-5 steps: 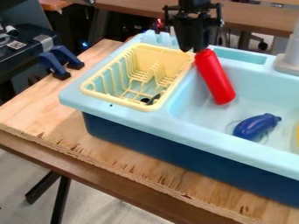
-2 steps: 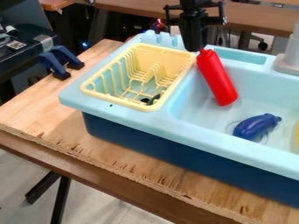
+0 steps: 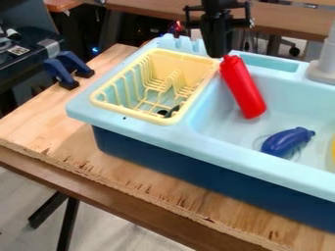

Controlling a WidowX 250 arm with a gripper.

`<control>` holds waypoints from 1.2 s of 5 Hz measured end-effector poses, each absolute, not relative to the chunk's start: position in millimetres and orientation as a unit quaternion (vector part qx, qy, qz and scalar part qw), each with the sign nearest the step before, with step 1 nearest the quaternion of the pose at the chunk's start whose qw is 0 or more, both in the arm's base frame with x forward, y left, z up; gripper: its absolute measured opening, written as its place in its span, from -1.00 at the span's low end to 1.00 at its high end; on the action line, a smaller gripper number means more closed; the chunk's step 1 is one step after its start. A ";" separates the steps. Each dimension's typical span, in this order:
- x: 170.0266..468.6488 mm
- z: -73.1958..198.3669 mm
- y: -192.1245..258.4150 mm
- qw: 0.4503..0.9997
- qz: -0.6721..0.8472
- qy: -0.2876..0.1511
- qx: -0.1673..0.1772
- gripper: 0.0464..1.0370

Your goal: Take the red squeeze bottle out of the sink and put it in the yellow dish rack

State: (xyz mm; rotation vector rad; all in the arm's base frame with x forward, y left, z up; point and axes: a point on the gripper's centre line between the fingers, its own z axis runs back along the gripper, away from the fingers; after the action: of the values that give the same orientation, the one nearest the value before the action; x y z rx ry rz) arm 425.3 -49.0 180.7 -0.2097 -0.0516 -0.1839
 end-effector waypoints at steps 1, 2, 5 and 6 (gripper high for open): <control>424.9 186.9 -55.2 0.988 -0.112 -0.041 -0.102 -0.88; 410.8 202.8 -66.1 0.985 -0.138 -0.055 -0.088 -0.92; 385.4 237.5 -61.5 0.981 -0.183 -0.062 -0.035 -0.93; 379.0 255.7 -45.9 0.981 -0.176 -0.080 -0.026 -0.93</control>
State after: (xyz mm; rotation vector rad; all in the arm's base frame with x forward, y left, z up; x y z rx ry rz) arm 379.0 -45.9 255.7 -0.0524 -0.1617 -0.3548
